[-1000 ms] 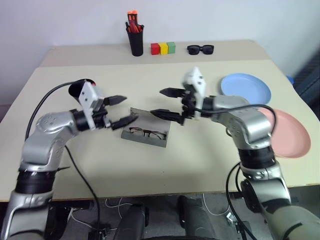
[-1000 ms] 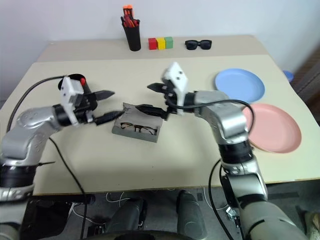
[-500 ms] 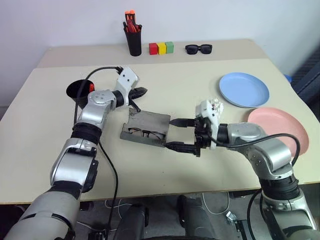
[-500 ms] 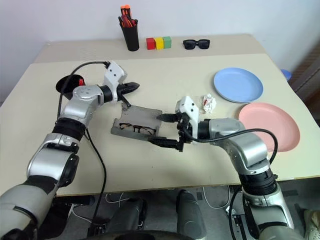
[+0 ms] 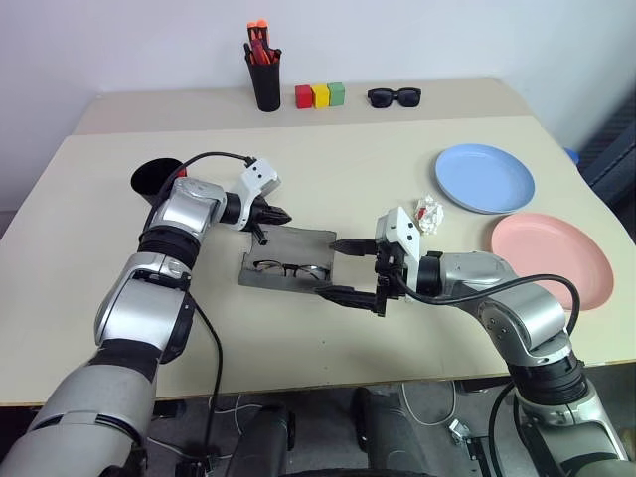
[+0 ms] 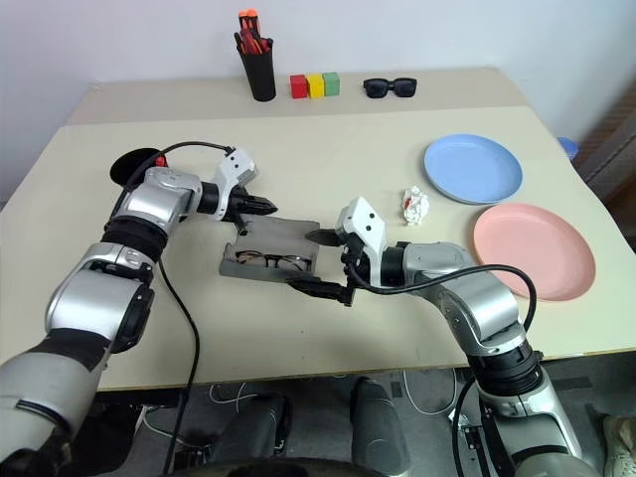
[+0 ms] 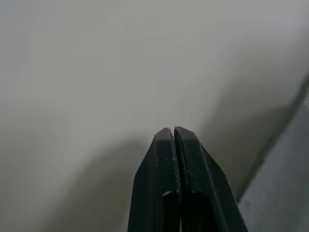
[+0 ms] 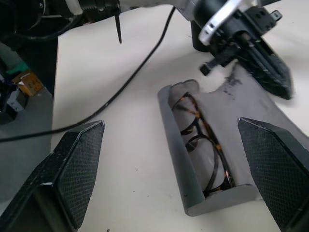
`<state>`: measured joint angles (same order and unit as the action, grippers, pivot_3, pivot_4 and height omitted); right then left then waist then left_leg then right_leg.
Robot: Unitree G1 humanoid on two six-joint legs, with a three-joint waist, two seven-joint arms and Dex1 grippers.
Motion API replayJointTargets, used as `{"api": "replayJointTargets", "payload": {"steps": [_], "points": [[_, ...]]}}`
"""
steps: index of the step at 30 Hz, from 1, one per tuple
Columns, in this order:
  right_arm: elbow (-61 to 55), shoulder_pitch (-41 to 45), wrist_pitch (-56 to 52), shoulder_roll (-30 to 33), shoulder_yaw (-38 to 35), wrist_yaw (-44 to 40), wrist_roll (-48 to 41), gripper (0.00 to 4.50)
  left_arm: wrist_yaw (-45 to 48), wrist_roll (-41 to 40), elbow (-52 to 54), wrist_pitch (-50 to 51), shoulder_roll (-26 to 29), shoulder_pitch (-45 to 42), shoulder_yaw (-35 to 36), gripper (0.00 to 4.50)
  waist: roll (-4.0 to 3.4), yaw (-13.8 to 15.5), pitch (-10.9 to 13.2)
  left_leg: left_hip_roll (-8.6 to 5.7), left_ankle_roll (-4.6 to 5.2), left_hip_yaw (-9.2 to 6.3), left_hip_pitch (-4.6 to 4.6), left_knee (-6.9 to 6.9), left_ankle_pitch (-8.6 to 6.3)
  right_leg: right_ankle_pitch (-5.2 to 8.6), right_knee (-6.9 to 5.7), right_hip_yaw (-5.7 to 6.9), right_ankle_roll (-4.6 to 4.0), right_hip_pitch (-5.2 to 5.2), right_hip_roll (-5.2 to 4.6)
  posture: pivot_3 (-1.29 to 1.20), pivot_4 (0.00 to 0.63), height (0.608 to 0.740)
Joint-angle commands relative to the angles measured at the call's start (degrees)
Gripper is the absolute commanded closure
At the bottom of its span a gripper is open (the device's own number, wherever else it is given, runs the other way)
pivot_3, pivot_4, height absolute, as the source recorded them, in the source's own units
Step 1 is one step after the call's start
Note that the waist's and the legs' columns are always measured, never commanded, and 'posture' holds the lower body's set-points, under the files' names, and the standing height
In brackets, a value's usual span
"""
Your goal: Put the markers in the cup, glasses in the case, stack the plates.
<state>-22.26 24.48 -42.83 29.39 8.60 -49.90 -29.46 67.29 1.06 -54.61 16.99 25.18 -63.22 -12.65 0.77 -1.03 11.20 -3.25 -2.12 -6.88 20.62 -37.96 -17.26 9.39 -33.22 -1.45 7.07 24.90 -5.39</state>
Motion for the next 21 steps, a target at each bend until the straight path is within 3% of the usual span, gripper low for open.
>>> {"api": "replayJointTargets", "payload": {"steps": [1, 5, 10, 19, 21], "points": [[-0.9, 0.4, 1.7, 0.4, -0.4, 0.0, 0.0, 0.0, 4.7, -1.0, 9.9, 6.0, 2.1, 2.0, -0.5, 4.48, 0.0, 0.0, 0.0, 0.0, 0.0, 0.0, 0.0, 0.0, 0.0, 0.0, 0.0, 0.0, 0.0, 0.0, 0.0, 0.0, 0.15, 0.74], [0.5, 0.9, 3.1, 0.8, -0.3, 0.1, 1.0, 0.0, 8.0, -2.4, 25.7, 12.9, 5.4, 8.8, -1.1, 4.48, -0.01, -0.2, 0.0, 0.01, 0.01, 0.0, -0.01, 0.01, 0.0, 0.0, -0.03, -0.01, 0.0, 0.01, 0.0, 0.0, 0.15, 0.74], [1.9, 1.6, 4.2, 0.7, 0.0, 0.2, 2.0, 0.0, 7.2, -4.3, 38.0, 19.3, 7.9, 15.3, -0.6, 4.48, -0.01, 0.0, 0.0, 0.01, 0.01, -0.02, -0.04, 0.0, 0.0, 0.01, -0.07, -0.01, -0.01, 0.02, 0.0, 0.0, 0.15, 0.74], [3.4, 2.2, 6.5, 0.6, 0.6, 0.3, 4.1, 0.0, 3.0, -7.3, 51.1, 21.9, 10.8, 22.9, 1.7, 4.48, -0.01, 0.1, 0.0, 0.01, 0.01, -0.03, -0.04, 0.0, 0.0, 0.01, -0.08, -0.01, -0.02, 0.01, 0.0, 0.0, 0.15, 0.74], [3.9, 2.5, 7.0, 0.2, 0.5, 0.7, 4.6, 0.0, -1.5, -8.2, 50.0, 19.3, 8.8, 22.5, 4.8, 4.48, -0.01, 0.2, 0.0, 0.02, 0.0, -0.03, -0.04, -0.01, 0.0, 0.01, -0.08, -0.01, -0.02, 0.01, 0.0, 0.0, 0.15, 0.74]]}}
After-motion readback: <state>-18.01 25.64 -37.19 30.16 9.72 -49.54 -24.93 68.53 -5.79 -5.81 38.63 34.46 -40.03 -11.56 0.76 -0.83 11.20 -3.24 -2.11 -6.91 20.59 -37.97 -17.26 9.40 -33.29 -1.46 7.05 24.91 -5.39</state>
